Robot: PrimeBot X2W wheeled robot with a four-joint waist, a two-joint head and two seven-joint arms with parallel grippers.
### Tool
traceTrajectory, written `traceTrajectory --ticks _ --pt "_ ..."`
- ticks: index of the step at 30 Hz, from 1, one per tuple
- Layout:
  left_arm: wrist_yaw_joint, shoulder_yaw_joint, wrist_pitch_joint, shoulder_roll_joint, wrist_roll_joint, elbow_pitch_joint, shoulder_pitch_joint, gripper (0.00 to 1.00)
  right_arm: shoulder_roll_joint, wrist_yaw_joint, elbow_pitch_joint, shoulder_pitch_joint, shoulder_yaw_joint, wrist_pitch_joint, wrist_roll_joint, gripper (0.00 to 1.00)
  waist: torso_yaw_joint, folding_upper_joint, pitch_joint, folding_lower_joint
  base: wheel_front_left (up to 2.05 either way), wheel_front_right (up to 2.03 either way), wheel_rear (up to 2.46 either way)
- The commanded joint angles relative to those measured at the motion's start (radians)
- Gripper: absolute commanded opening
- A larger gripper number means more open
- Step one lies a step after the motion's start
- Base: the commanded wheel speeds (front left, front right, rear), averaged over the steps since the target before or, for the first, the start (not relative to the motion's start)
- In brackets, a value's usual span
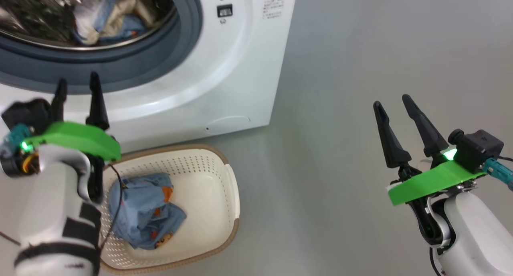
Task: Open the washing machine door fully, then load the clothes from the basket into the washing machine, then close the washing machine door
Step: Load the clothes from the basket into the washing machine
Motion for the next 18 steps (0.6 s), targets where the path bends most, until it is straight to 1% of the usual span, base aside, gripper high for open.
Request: traceTrajectory --ticks 1,11,18 --pt "-0.002 0.023 -0.006 0.029 -0.011 -0.049 0.037 1.00 -0.014 0.005 -0.018 0.023 0.009 -0.008 0.012 1.00 0.027 0.0000 -0.045 0.0001 0.00 0.00 0.00" --pt "-0.002 0.035 -0.006 -0.005 -0.018 -0.264 0.273 1.00 -0.025 0.005 -0.010 0.066 -0.001 -0.008 0.018 1.00 0.070 0.0000 -0.134 0.0001 0.00 0.00 0.00" --pt "-0.002 0.057 -0.006 -0.009 0.002 -0.368 0.408 1.00 -0.031 0.005 -0.012 0.093 -0.009 -0.008 0.018 1.00 0.090 0.0000 -0.174 0.0001 0.00 0.00 0.00"
